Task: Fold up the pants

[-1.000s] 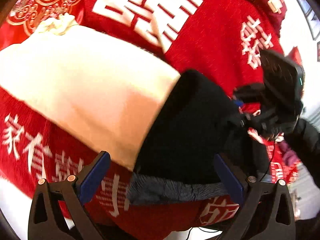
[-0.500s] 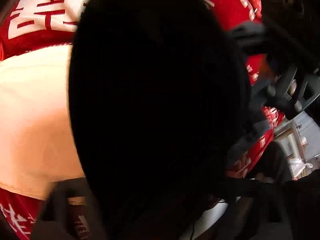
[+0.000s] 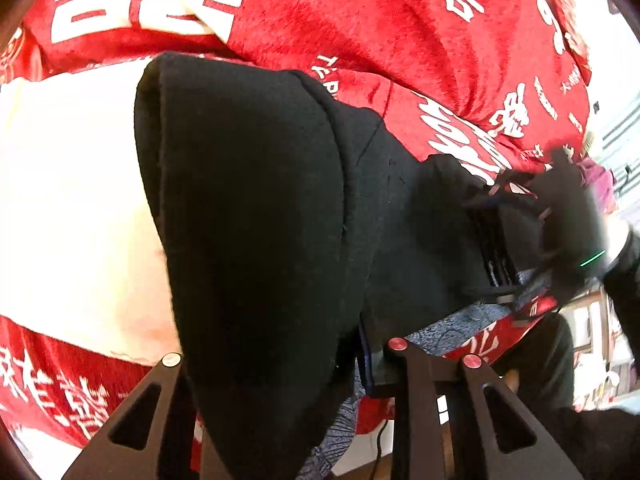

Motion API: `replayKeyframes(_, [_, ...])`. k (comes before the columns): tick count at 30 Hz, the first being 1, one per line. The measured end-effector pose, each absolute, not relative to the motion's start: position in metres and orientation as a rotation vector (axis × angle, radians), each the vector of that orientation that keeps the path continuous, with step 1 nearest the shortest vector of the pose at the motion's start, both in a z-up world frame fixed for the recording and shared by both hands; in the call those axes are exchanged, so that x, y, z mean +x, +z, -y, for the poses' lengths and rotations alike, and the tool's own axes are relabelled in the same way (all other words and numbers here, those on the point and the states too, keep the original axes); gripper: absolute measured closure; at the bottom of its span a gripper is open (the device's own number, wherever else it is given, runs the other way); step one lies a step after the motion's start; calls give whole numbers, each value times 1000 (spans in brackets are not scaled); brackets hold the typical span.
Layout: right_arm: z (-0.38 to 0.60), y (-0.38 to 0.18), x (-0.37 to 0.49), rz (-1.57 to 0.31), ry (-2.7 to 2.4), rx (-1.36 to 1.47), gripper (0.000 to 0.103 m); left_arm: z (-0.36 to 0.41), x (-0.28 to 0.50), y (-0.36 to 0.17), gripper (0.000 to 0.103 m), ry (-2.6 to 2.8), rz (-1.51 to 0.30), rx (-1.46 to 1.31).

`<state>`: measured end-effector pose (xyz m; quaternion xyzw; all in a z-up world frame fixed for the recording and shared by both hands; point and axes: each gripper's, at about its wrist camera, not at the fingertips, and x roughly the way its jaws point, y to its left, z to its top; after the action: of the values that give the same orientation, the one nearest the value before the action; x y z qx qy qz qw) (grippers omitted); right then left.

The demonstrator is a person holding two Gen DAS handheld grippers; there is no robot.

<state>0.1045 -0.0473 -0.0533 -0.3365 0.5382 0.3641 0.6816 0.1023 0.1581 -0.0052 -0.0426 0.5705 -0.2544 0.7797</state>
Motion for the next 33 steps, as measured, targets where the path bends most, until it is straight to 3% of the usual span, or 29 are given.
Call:
replayKeyframes(1, [53, -74, 104, -1261, 781, -811, 15, -155, 103, -2, 74, -545, -1242, -99])
replayKeyframes(5, [85, -61, 126, -1291, 728, -590, 11, -134, 95, 16, 75, -508, -1246, -31])
replayKeyframes(13, [183, 24, 69, -1075, 598, -401, 11, -42, 71, 78, 78, -583, -1177, 101])
replayKeyframes(24, [312, 10, -25, -1031, 314, -27, 11, 122, 73, 114, 78, -720, -1231, 161])
replayKeyframes(29, [344, 1, -44, -1000, 254, 65, 11, 215, 63, 106, 78, -778, -1277, 222])
replayKeyframes(33, [361, -8, -54, -1002, 206, 137, 11, 281, 58, 55, 78, -714, -1352, 342])
